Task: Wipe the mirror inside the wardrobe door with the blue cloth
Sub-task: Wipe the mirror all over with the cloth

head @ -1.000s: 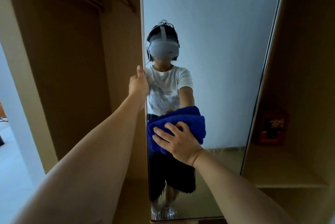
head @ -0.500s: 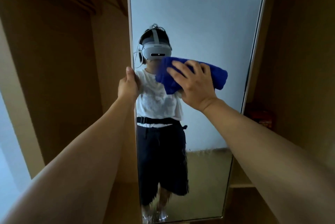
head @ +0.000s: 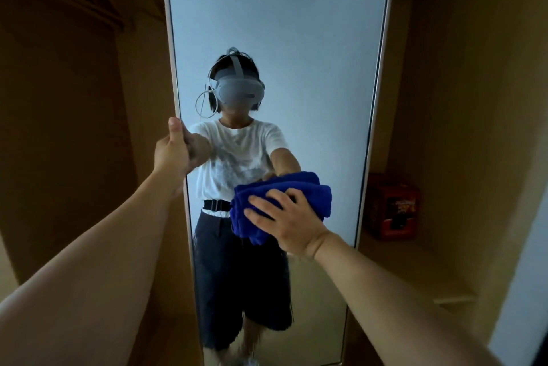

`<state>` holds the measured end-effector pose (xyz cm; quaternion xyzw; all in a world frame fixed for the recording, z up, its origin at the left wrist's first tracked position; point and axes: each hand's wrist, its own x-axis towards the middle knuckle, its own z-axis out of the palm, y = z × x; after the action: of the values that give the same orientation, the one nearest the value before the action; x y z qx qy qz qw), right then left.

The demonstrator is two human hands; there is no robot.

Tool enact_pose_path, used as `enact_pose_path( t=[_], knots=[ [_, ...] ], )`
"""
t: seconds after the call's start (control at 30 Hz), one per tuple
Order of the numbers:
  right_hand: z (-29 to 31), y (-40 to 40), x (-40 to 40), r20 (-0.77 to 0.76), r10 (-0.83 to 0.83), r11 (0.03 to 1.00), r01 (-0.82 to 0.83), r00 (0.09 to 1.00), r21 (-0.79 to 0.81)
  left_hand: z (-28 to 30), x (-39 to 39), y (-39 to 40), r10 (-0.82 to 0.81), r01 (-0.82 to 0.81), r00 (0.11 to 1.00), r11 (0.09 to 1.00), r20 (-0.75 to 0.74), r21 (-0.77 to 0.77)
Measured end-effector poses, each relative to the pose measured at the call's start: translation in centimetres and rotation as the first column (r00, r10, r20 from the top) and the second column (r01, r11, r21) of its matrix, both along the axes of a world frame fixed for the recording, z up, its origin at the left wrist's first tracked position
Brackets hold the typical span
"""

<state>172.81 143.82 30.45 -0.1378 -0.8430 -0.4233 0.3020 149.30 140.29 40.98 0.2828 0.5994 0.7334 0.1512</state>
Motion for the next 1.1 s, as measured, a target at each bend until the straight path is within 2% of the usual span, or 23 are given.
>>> enact_pose_path(
  t=[0.13,0.3,0.43,0.53,0.77,0.87,0.93,1.03,1.1],
  knots=[
    [2.6,0.5,0.9,-0.066,-0.005,0.999,0.007,0.998,0.031,0.0,0.1,-0.4,-0.034,0.034,0.999,0.999,-0.016,-0.011],
    [9.1,1.4,2.8,-0.274,-0.064,0.995,0.081,0.960,0.052,-0.2,0.5,-1.2,-0.043,0.044,0.997,0.999,-0.070,0.015],
    [13.7,2.0,4.6,-0.559,-0.126,0.992,0.113,0.819,-0.057,-0.1,0.8,-1.4,-0.034,0.038,0.995,0.998,-0.096,0.040],
    [14.0,2.1,4.9,-0.675,-0.178,0.984,0.108,0.716,-0.145,-0.1,1.0,-1.6,-0.017,0.023,0.993,0.998,-0.118,0.054],
    [6.0,1.7,4.4,-0.787,-0.316,0.945,0.103,0.530,-0.310,-0.2,1.3,-1.6,-0.010,0.019,0.993,0.997,-0.115,0.075],
    [2.0,1.2,4.2,-0.739,-0.383,0.919,0.152,0.554,-0.363,-0.3,1.4,-1.6,0.003,0.005,0.994,0.997,-0.109,0.078],
    [1.5,1.2,4.2,-0.726,-0.397,0.912,0.152,0.561,-0.381,-0.2,1.5,-1.5,0.024,-0.016,0.994,0.997,-0.109,0.075],
    [3.5,1.6,4.6,-0.726,-0.362,0.927,0.141,0.585,-0.348,-0.1,1.7,-1.7,0.026,-0.017,0.994,0.997,-0.110,0.077],
    [6.3,1.9,4.9,-0.751,-0.347,0.934,0.136,0.562,-0.330,0.0,1.7,-1.7,0.010,-0.002,0.995,0.997,-0.104,0.074]
  ],
)
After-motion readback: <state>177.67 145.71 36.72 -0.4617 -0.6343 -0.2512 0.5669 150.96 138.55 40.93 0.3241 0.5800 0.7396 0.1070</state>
